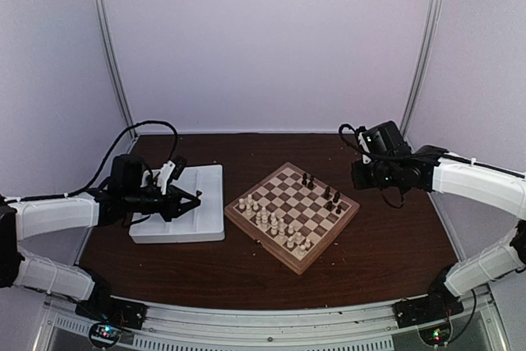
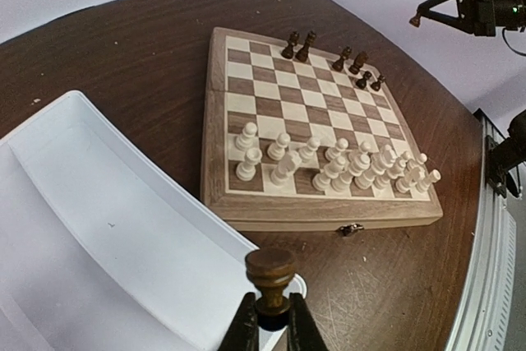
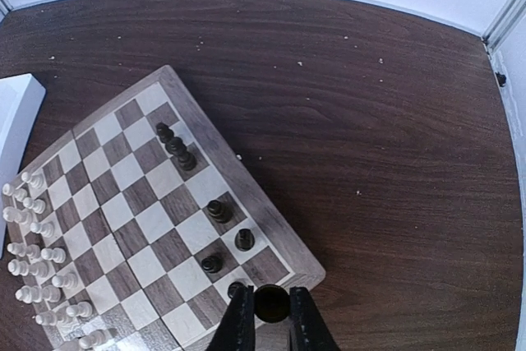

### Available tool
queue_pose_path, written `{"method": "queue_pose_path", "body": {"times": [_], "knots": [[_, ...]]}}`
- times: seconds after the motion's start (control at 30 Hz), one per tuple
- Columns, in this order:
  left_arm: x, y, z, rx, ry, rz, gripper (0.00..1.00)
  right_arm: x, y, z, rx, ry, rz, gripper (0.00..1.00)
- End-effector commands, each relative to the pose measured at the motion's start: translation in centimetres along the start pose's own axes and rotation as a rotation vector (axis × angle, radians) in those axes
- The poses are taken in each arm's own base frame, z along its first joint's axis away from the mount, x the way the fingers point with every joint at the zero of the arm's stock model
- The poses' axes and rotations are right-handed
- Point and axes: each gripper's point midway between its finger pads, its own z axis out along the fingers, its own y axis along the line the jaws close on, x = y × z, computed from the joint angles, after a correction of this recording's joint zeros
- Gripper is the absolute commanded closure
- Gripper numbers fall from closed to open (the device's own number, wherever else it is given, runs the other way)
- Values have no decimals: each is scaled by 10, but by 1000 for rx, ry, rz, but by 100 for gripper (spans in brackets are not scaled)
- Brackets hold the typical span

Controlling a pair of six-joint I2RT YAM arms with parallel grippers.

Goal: Set up the chess pieces on the board
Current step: Place the chess piece on the chessboard.

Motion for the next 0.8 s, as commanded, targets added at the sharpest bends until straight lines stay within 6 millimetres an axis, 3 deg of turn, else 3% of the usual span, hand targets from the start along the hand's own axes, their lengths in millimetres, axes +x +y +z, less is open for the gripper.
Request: {"method": "queue_pose_path", "body": {"times": [0.0,0.37,0.53,0.77], "knots": [[-21,6,-1,-50,-29,45,100,-4,-20,-3,78,-48,2,91],[0,17,-14,-151,-72,49,100,7,-34,-11,84,-66,36,91],[-7,14,-23,-165,-134,61,100,12,-25,0,27,-33,42,93],[-5,13,-20,-146,-130,47,100,25,-11,27,-21,14,24,93]]}}
